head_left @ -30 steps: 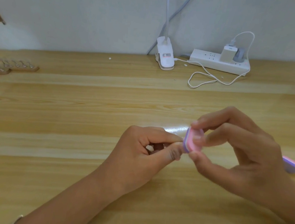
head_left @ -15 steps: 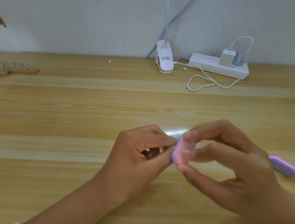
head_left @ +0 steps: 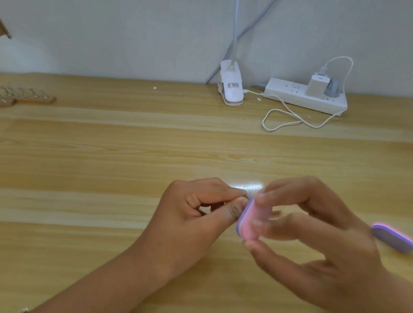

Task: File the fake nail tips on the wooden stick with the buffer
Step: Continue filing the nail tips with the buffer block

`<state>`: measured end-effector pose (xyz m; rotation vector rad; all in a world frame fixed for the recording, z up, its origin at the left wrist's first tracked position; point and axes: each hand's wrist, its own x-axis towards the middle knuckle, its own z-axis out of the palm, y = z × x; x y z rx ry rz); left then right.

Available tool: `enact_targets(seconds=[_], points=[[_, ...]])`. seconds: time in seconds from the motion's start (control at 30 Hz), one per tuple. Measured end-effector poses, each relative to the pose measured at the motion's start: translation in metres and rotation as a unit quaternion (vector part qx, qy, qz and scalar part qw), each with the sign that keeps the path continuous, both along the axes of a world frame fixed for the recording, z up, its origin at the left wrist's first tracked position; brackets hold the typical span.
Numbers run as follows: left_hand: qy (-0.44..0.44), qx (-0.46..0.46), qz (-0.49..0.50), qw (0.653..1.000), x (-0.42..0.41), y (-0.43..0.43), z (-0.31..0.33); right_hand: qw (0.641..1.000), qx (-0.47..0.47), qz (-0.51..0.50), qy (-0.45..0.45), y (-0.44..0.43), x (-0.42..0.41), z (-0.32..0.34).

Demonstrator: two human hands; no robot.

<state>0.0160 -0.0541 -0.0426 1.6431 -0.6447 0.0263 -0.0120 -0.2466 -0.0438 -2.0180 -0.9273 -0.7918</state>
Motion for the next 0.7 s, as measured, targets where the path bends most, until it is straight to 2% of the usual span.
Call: enact_targets(seconds=[0.5, 0.6, 0.7], points=[[0.074, -0.043, -0.020, 0.996, -0.001, -0.002, 0.002, 1.000, 0.005, -0.011, -0.009, 0.002, -0.002, 0.001], [0.090, -0.056, -0.032, 0.994, -0.002, -0.002, 0.002, 0.997, -0.010, -0.077, -0.006, -0.008, 0.006, 0.008], [0.094, -0.072, -0.061, 0.991, -0.003, -0.002, 0.004, 0.984, 0.047, -0.151, 0.082, -0.022, 0.015, 0.015]])
